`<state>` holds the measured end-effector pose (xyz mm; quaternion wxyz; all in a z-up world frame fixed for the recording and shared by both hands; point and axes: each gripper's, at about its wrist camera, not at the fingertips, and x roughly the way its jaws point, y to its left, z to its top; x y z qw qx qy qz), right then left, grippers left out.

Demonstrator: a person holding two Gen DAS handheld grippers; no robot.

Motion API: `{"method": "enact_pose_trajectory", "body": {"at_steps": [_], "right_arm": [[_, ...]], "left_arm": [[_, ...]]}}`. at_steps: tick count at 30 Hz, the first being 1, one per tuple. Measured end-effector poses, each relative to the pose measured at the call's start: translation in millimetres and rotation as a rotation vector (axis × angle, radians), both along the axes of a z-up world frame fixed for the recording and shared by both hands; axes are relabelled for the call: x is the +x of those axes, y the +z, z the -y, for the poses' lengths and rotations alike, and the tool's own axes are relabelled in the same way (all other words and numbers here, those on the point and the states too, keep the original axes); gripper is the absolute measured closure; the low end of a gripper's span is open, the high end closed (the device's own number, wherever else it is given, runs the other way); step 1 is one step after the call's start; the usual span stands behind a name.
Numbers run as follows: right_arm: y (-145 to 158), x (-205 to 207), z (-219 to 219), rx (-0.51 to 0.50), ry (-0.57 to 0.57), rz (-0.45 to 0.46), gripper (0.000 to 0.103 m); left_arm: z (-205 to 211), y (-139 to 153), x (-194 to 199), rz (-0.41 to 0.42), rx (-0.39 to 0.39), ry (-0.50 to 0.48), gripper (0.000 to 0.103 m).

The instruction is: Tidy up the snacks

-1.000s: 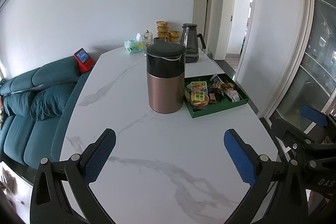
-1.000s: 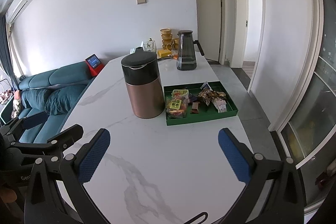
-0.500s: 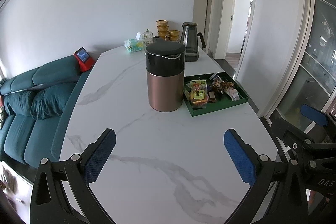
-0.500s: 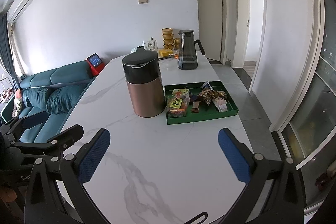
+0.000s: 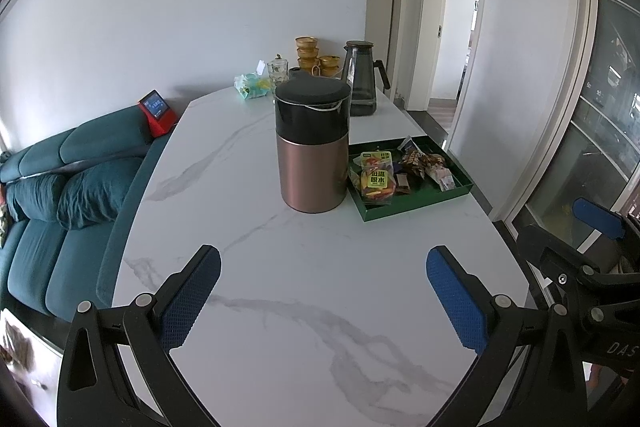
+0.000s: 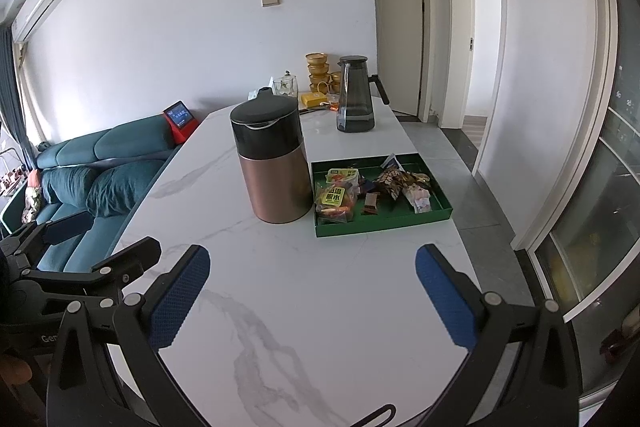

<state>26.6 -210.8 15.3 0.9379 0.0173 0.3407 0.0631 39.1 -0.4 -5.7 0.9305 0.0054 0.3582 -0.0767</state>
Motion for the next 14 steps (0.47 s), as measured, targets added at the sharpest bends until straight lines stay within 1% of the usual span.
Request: {"method": "enact_pose_trajectory", "body": {"at_steps": [14], "right_arm": [[-4.8, -2.7, 3.1, 0.002, 0.002, -0.001, 0.0]], "left_arm": [[-0.8, -0.6, 4.5, -0.009, 0.0, -0.006, 0.002]]}}
